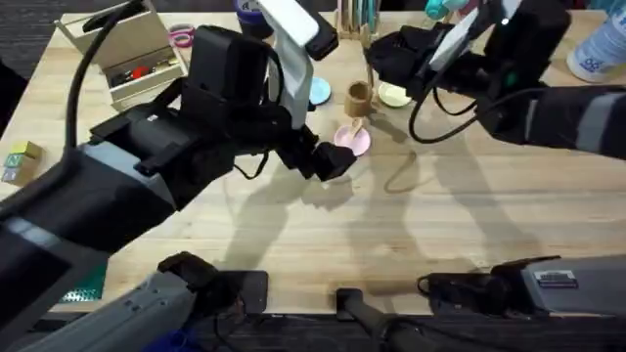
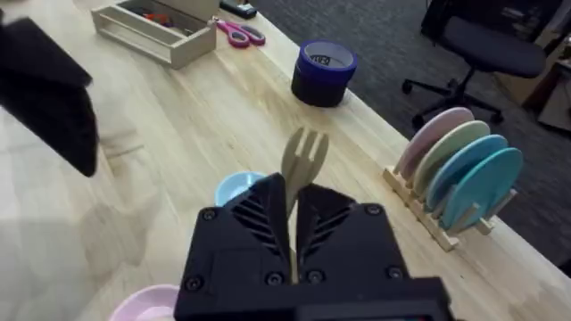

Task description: Pick up a utensil and set it on the pink plate, then put the other utensil in the container.

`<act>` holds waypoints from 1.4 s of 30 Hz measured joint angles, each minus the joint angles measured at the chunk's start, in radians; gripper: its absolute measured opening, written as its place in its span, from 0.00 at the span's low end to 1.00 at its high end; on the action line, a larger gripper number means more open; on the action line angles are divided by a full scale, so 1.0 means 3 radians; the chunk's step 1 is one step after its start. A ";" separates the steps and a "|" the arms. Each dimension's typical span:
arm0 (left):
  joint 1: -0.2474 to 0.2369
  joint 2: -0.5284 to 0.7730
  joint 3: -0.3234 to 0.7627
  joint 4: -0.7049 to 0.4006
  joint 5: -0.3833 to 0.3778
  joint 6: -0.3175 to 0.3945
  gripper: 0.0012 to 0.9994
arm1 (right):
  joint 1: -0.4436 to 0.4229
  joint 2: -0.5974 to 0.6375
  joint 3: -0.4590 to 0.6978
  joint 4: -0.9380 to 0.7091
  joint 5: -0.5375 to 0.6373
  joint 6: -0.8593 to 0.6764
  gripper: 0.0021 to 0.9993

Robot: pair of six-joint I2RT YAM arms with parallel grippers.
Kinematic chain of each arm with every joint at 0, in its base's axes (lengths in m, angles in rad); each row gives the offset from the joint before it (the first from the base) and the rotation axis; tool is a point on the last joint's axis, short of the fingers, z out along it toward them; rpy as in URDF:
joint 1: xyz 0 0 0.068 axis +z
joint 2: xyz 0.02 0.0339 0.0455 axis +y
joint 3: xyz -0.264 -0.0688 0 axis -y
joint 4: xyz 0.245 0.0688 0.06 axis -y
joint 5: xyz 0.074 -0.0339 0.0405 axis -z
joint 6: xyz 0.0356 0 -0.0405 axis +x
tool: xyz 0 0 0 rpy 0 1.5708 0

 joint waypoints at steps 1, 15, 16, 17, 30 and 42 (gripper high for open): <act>0.0000 0.0000 0.0000 0.0001 -0.0001 0.0000 1.00 | 0.0000 0.0064 0.0000 0.0083 0.0000 0.0000 0.03; 0.0000 0.0000 0.0000 0.0000 -0.0001 0.0000 1.00 | 0.0057 0.0556 0.0000 0.0593 0.0050 0.0000 0.03; 0.0000 0.0000 0.0000 0.0000 -0.0001 0.0000 1.00 | 0.0057 0.0556 0.0000 0.0593 0.0064 0.0000 0.03; 0.0000 0.0000 0.0000 0.0000 -0.0001 -0.0001 1.00 | 0.0057 0.0556 0.0000 0.0594 0.0068 0.0000 0.03; 0.0000 0.0000 0.0000 0.0000 -0.0001 0.0000 1.00 | 0.0057 0.0565 0.0001 0.0594 0.0128 0.0000 0.03; 0.0000 0.0000 0.0000 0.0000 -0.0001 0.0000 1.00 | 0.0097 0.0779 0.0005 0.0594 0.0141 0.0001 0.03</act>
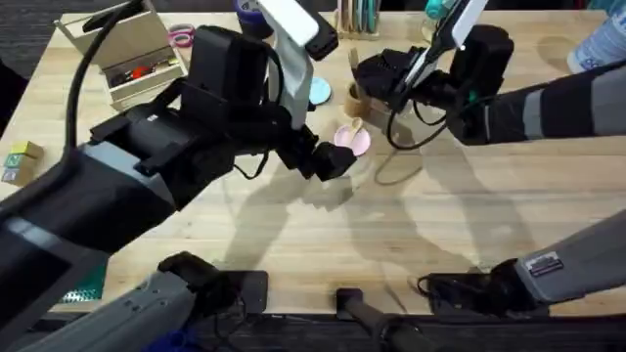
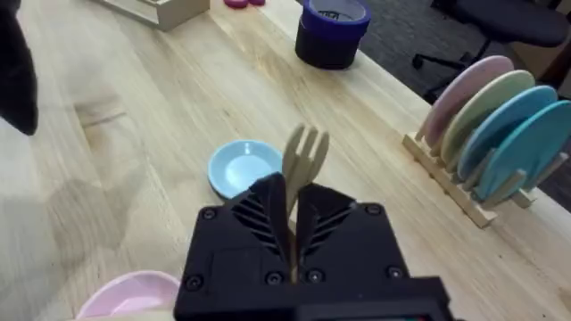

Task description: Pick up a utensil and set it on the pink plate, then put the other utensil in the container.

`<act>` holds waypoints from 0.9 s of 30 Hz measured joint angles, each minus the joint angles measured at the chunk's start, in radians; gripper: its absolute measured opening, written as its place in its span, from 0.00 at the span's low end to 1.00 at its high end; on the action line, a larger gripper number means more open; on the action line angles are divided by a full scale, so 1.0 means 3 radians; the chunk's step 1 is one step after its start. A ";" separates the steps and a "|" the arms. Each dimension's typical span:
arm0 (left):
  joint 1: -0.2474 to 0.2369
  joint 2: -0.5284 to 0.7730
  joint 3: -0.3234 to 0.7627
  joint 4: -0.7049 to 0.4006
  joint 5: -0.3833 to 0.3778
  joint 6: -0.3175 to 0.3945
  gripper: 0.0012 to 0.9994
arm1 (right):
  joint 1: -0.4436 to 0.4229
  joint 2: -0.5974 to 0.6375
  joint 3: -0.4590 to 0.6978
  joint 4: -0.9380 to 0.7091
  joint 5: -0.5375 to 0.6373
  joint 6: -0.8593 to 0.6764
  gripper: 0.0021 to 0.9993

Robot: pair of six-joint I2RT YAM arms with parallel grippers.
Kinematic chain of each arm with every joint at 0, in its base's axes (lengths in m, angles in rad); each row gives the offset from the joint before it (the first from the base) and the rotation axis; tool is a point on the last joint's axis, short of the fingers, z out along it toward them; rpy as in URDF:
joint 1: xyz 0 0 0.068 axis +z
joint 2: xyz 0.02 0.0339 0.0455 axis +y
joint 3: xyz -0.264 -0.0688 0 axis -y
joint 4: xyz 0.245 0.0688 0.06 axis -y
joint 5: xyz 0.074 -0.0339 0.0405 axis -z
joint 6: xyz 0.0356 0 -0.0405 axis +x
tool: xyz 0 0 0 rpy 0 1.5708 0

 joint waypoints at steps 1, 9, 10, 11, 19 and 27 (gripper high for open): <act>0.0000 0.0001 0.0000 0.0000 0.0000 0.0000 1.00 | 0.0000 -0.0001 0.0001 0.0000 -0.0001 -0.0001 0.03; 0.0000 0.0000 0.0000 0.0000 0.0000 0.0000 1.00 | 0.0000 0.0000 0.0005 -0.0202 0.0000 -0.0001 0.10; 0.0000 0.0000 0.0000 0.0000 0.0000 -0.0001 1.00 | 0.0000 -0.0001 0.0005 -0.0245 0.0000 0.0000 0.11; 0.0000 0.0000 0.0000 0.0000 0.0001 0.0000 1.00 | 0.0000 0.0000 0.0005 -0.0270 0.0000 -0.0001 0.11; 0.0000 0.0000 0.0000 0.0000 0.0000 -0.0001 1.00 | 0.0000 -0.0001 0.0006 -0.0287 0.0000 -0.0001 0.19; 0.0000 0.0000 0.0000 0.0000 0.0000 0.0000 1.00 | 0.0000 0.0000 0.0006 -0.0235 0.0000 0.0002 0.36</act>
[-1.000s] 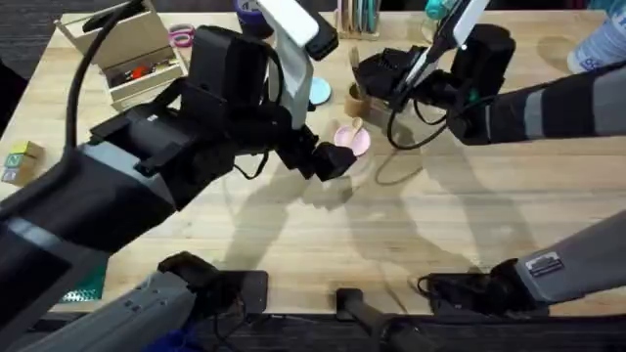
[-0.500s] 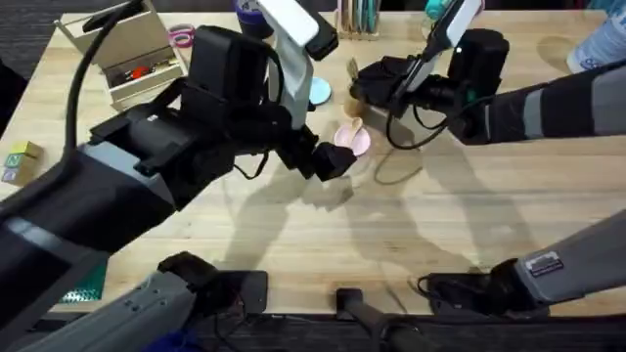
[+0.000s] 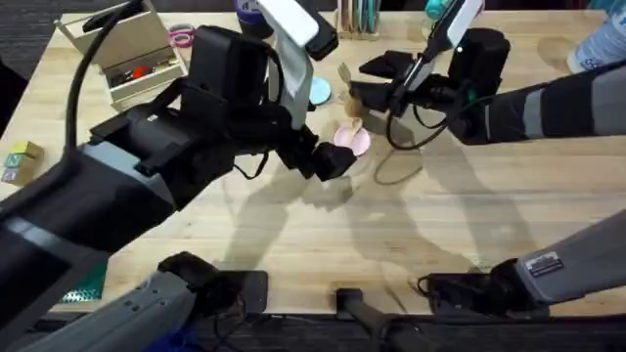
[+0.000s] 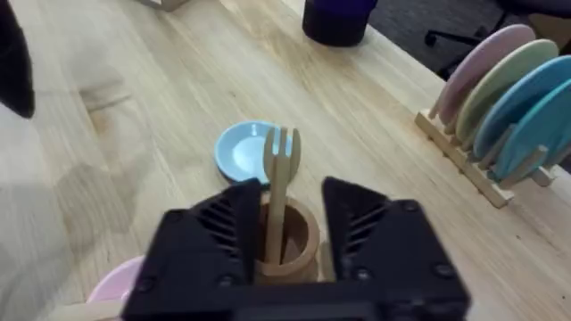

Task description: Pick up a utensil and set it on the pink plate, then put the other utensil in the container.

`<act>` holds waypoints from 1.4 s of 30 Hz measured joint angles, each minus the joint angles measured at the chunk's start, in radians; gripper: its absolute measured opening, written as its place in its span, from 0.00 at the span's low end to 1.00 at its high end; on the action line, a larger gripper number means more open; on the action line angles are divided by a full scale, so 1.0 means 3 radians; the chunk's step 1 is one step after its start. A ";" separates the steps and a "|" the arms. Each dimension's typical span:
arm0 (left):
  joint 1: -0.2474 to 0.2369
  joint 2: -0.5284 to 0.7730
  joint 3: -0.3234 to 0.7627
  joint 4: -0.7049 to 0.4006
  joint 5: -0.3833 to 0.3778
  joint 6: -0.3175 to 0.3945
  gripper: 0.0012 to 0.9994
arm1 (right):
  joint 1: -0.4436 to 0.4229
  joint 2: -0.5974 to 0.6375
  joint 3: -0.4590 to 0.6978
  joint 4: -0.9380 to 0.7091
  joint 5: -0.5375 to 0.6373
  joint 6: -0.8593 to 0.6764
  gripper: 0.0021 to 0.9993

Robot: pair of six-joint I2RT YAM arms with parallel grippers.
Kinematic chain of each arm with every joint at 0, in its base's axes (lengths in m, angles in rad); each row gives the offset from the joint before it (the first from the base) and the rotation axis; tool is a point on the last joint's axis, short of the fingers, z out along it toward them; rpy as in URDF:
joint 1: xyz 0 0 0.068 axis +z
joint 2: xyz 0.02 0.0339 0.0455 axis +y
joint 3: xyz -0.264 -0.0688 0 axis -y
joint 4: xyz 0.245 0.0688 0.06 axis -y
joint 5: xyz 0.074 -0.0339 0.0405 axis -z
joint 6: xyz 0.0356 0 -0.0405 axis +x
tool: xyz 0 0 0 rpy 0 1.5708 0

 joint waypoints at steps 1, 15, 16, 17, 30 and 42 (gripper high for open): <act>0.0000 0.0000 0.0000 0.0000 0.0001 0.0000 1.00 | 0.0000 -0.0001 0.0000 0.0000 -0.0001 0.0000 0.43; 0.0000 0.0000 0.0000 0.0000 0.0001 0.0000 1.00 | 0.0000 -0.0251 0.0000 -0.0121 -0.0001 0.0088 1.00; 0.0000 0.0000 0.0000 0.0000 0.0000 0.0000 1.00 | 0.0000 -0.0302 0.0000 -0.0198 -0.0002 0.0089 1.00; 0.0000 0.0000 0.0000 0.0000 0.0000 0.0000 1.00 | 0.0000 -0.0355 0.0001 -0.0294 -0.0001 0.0089 1.00; 0.0000 0.0000 0.0000 0.0000 0.0000 0.0000 1.00 | -0.0219 -0.1006 0.0001 -0.1611 0.0001 0.0103 1.00; 0.0000 0.0000 0.0000 0.0128 0.0199 0.0126 1.00 | -0.0287 -0.1815 0.0003 -0.2967 0.0261 -0.0057 1.00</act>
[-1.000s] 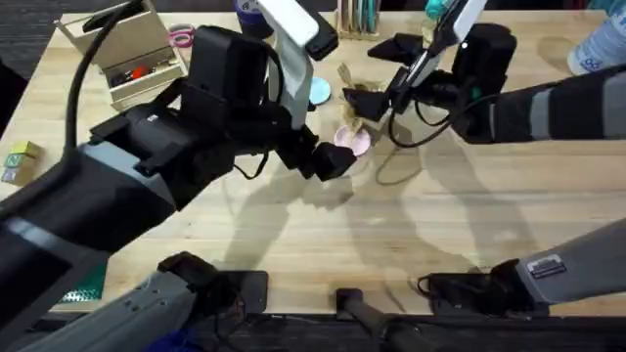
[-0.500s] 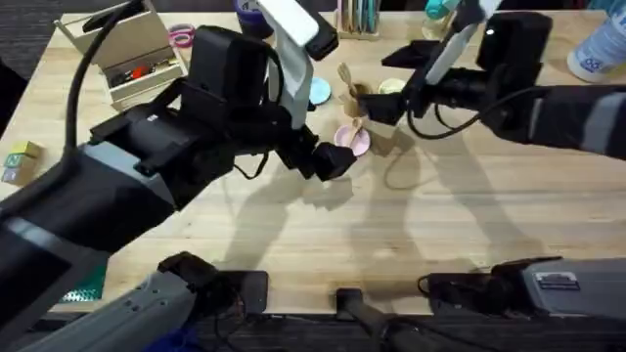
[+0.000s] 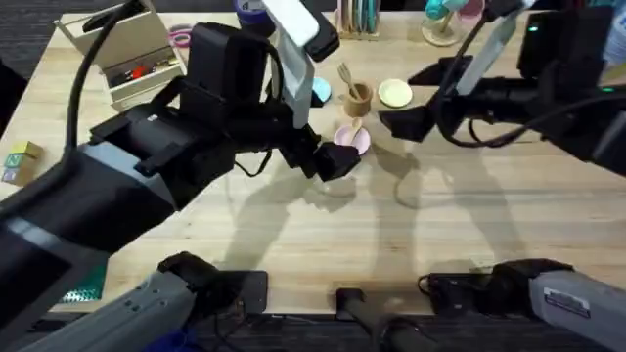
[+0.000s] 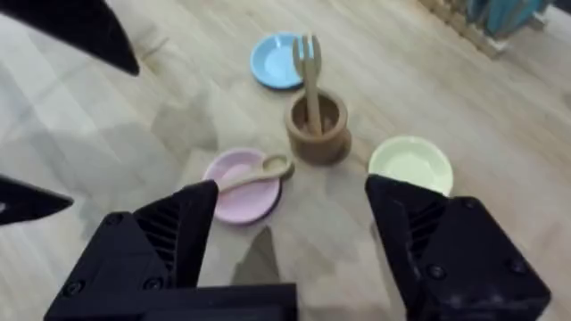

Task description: Pick up a utensil and set it on the pink plate, then put the other utensil in the container.

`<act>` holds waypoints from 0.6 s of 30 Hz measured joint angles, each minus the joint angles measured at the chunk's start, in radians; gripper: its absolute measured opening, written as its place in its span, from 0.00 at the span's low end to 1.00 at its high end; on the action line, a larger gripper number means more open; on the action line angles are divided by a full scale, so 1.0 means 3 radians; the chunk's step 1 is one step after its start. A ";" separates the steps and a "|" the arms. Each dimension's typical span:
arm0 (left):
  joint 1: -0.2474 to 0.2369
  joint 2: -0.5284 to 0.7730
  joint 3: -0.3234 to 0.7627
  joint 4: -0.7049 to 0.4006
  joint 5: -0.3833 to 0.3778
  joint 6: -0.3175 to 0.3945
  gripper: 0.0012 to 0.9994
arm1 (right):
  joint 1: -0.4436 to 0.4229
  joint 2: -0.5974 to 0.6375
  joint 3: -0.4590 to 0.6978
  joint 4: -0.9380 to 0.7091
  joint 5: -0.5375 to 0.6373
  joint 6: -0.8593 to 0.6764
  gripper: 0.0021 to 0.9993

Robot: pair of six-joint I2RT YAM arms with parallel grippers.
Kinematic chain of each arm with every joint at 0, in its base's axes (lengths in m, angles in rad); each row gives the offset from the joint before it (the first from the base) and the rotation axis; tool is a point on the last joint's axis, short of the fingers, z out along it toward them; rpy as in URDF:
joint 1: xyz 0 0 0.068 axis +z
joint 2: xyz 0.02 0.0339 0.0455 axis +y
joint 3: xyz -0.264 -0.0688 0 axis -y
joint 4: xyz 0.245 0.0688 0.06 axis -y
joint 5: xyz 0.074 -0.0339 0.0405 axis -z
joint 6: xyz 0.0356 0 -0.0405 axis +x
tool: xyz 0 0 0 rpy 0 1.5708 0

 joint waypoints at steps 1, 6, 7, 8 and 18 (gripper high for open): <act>0.0000 0.0001 0.0000 0.0000 0.0019 0.0010 1.00 | 0.0000 -0.0085 0.0000 -0.0120 0.0042 -0.0013 1.00; 0.0000 0.0000 0.0000 -0.0001 0.0074 0.0046 1.00 | 0.0000 -0.0501 0.0000 -0.0605 0.0226 -0.0044 1.00; 0.0000 0.0000 0.0000 -0.0001 0.0078 0.0046 1.00 | -0.0001 -0.0590 0.0000 -0.0694 0.0252 -0.0046 1.00; 0.0000 0.0000 0.0000 -0.0002 0.0079 0.0047 1.00 | -0.0001 -0.0668 0.0000 -0.0768 0.0267 -0.0046 1.00; 0.0000 0.0000 0.0000 -0.0002 0.0090 0.0047 1.00 | -0.0001 -0.1409 0.0000 -0.1438 0.0380 -0.0047 1.00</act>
